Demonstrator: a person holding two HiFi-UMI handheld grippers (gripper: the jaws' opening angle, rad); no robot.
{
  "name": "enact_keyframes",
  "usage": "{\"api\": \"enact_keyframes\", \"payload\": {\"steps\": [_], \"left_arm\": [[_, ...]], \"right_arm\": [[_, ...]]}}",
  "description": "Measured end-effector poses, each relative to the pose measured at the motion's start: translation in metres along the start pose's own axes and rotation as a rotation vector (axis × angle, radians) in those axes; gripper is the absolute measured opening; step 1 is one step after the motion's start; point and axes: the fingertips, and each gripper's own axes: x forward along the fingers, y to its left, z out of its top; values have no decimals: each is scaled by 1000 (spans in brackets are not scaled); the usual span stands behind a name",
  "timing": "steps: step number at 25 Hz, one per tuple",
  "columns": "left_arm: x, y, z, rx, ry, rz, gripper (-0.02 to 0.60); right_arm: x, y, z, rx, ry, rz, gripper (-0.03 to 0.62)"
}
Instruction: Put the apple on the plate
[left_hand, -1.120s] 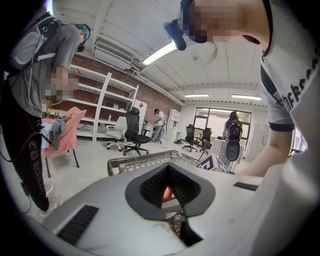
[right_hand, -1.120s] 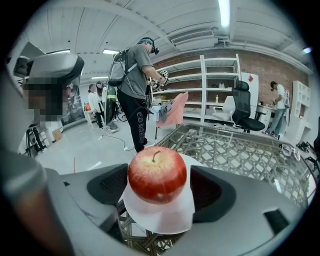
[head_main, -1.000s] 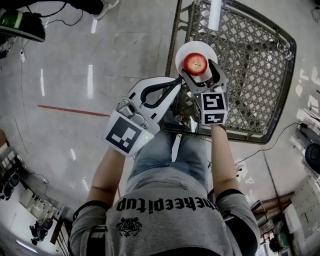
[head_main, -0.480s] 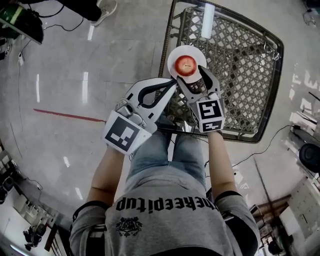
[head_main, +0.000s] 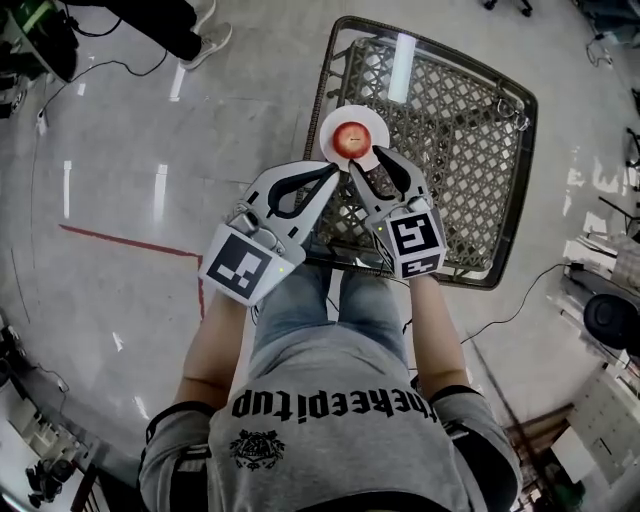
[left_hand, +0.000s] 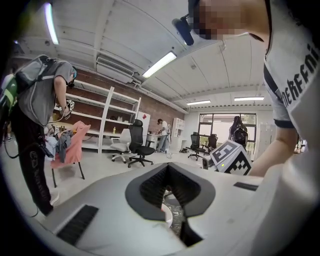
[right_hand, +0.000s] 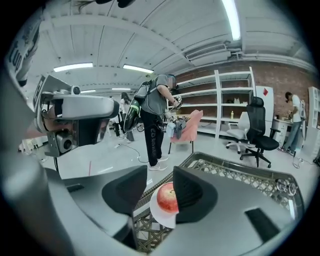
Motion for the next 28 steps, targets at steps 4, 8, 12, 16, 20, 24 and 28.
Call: {"api": "enact_keyframes", "payload": {"steps": [4, 8, 12, 16, 20, 24, 28], "left_arm": [[-4, -11, 15, 21, -13, 15, 17], [-3, -21, 26, 39, -28, 25, 17], [-1, -31, 38, 54, -50, 33, 17], [2, -45, 52, 68, -79, 37, 17], [7, -59, 64, 104, -117, 41, 17], [10, -69, 73, 143, -160, 51, 17], [13, -79, 79, 143, -172, 66, 18]], "right_arm": [[-22, 2, 19, -17, -26, 16, 114], [-44, -1, 37, -21, -63, 21, 72], [-64, -3, 55, -25, -103, 30, 44], [-87, -3, 72, -24, -154, 45, 20], [-105, -3, 84, -34, -192, 68, 9], [-121, 0, 93, -49, -227, 101, -6], [-139, 1, 102, -60, -270, 128, -9]]}}
